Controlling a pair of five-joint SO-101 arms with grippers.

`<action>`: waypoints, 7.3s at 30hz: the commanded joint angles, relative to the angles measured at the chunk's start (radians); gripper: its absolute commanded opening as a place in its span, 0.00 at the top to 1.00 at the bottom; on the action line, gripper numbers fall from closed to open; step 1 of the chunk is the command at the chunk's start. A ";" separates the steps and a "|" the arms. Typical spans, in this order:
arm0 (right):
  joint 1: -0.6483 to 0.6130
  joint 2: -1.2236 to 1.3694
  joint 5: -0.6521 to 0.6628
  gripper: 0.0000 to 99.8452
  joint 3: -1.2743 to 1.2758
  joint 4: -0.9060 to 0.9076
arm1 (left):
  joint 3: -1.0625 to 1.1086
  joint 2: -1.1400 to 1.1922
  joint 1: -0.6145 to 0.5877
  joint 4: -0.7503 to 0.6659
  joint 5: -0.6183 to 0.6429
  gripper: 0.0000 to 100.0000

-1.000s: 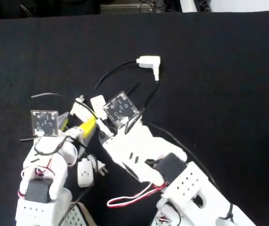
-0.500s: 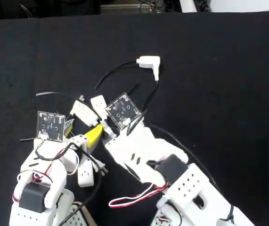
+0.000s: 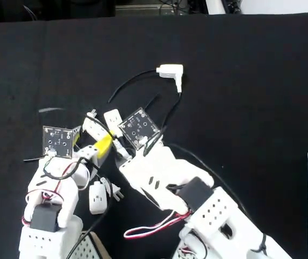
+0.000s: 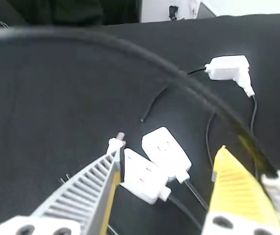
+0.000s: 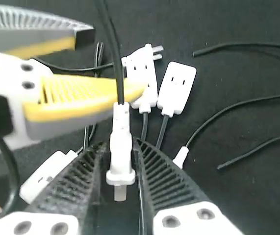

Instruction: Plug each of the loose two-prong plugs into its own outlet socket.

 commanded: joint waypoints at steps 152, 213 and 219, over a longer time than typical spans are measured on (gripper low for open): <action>0.198 -0.001 -0.006 0.99 0.059 -0.055 | -1.333 2.028 -0.047 0.474 0.249 0.97; 0.198 -0.001 -0.006 0.99 0.062 -0.052 | -1.264 2.039 -0.096 0.390 0.342 0.76; 0.198 -0.001 -0.006 0.99 0.062 -0.052 | -1.265 2.039 -0.094 0.388 0.338 0.77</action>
